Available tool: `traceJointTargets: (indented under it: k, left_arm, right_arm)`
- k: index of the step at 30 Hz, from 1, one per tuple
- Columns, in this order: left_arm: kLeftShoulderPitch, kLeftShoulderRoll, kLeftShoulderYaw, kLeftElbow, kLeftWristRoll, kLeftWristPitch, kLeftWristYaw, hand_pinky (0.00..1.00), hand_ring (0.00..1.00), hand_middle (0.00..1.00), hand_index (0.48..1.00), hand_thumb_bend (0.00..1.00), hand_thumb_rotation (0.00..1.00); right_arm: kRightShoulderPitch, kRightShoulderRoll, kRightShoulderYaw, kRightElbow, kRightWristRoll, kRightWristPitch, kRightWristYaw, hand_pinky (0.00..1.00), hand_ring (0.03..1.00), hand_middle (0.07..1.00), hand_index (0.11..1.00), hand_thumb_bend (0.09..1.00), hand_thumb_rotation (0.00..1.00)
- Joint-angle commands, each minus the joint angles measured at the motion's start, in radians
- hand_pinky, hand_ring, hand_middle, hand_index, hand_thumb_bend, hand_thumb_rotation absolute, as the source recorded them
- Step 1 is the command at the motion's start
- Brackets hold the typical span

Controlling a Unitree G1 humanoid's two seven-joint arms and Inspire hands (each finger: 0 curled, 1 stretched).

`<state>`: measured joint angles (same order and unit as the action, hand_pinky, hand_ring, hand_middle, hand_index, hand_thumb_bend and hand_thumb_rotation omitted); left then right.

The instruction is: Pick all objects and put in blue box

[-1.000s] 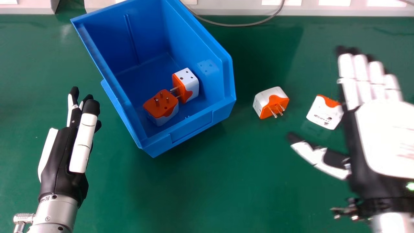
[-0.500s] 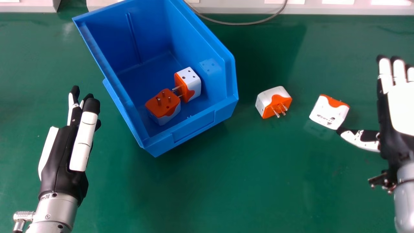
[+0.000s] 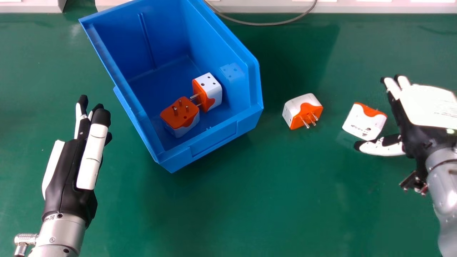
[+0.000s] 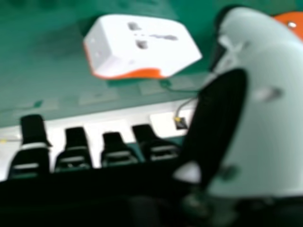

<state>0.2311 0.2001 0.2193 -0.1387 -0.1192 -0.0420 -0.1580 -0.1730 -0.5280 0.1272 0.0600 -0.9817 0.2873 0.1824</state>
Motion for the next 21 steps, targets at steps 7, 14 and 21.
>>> traceJointTargets:
  k: [7,14,21]
  left_arm:
    - [0.000,0.007,0.016,-0.011,-0.009,-0.011,-0.007,0.95,0.97,1.00,0.990,0.78,0.97]
    - [0.004,0.008,0.021,-0.018,-0.008,-0.003,-0.010,0.95,0.97,1.00,0.989,0.76,0.97]
    - [0.012,0.012,0.028,-0.033,-0.006,0.007,-0.012,0.95,0.97,1.00,0.988,0.76,0.97]
  right_arm:
    - [-0.094,-0.031,0.042,0.092,0.024,0.009,0.005,0.80,0.926,0.961,0.935,0.471,0.42]
    - [-0.170,-0.045,0.081,0.204,0.049,0.015,0.031,0.79,0.916,0.954,0.929,0.472,0.42]
    - [-0.228,-0.070,0.124,0.277,0.047,0.016,0.072,0.80,0.914,0.945,0.924,0.448,0.42]
